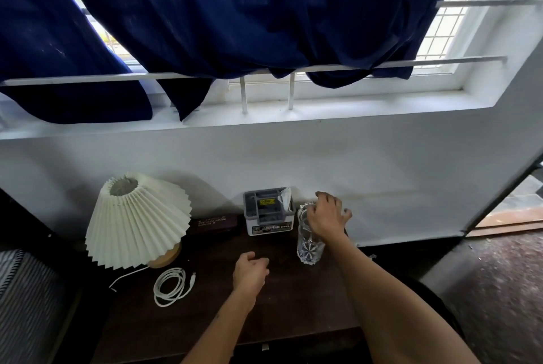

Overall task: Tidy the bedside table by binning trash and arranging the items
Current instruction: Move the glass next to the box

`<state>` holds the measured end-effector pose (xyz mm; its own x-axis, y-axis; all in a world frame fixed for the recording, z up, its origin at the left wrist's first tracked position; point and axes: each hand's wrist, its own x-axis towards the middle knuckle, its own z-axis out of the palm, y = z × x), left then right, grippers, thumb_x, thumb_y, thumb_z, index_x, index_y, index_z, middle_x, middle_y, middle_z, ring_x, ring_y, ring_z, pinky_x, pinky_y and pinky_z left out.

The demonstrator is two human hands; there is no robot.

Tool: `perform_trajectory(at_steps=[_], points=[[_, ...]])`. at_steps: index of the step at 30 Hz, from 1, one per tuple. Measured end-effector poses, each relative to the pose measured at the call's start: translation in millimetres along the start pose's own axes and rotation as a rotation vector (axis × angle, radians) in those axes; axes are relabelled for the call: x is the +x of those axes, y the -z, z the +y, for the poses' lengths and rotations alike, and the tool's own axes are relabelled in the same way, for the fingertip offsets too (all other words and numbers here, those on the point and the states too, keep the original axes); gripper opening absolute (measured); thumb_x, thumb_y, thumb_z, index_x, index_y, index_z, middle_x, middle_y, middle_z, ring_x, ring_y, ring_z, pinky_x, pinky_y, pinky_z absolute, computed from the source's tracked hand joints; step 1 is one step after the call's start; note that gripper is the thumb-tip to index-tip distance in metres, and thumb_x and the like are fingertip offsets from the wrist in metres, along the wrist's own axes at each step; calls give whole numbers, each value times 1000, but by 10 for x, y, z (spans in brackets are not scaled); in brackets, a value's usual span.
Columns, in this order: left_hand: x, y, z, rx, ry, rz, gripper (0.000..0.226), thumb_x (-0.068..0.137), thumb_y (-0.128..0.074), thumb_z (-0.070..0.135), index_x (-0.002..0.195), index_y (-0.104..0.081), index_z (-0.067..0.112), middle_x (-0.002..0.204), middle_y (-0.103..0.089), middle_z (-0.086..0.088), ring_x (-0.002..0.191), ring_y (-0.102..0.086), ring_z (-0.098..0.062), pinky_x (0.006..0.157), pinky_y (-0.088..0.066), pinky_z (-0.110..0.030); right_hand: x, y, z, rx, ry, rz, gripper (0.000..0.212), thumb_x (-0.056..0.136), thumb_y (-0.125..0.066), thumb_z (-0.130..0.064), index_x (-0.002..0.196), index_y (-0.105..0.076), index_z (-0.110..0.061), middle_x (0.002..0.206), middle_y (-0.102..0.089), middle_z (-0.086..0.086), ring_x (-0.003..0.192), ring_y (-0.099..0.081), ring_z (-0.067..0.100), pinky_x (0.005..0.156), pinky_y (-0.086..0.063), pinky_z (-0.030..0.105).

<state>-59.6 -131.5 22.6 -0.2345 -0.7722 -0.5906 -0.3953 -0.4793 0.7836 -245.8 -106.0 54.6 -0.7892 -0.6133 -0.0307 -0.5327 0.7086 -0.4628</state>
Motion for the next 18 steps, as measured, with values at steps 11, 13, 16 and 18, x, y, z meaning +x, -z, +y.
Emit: perform_trajectory(at_steps=[11,13,16,18], points=[[-198,-386,107,0,-48,-41,28,95,-48,21,120,-55,10,86,-60,-1,81,-60,-14,77,-54,-29,-526,41,729,236,-261,-263,60,82,-58,-12,138,-36,-4,135,-49,19,124,-49,32,96,-41,30],[-162,-476,89,3,-29,-55,21,95,-48,24,109,-57,11,81,-59,-2,76,-58,-16,78,-53,-31,-592,-41,837,237,-299,-365,63,81,-62,-13,138,-38,-6,137,-49,17,124,-49,30,95,-42,30],[-85,-586,66,78,-13,-73,21,96,-46,30,84,-55,16,88,-59,-5,81,-59,-19,91,-53,-37,-621,-169,945,267,-326,-441,70,76,-73,-16,137,-40,-6,136,-51,15,123,-51,27,93,-43,27],[-14,-654,57,111,0,-99,30,97,-42,34,99,-60,10,103,-61,-9,101,-59,-25,100,-48,-42,-605,-228,947,316,-324,-420,77,72,-79,-21,137,-41,-7,135,-53,13,122,-52,25,89,-42,23]])
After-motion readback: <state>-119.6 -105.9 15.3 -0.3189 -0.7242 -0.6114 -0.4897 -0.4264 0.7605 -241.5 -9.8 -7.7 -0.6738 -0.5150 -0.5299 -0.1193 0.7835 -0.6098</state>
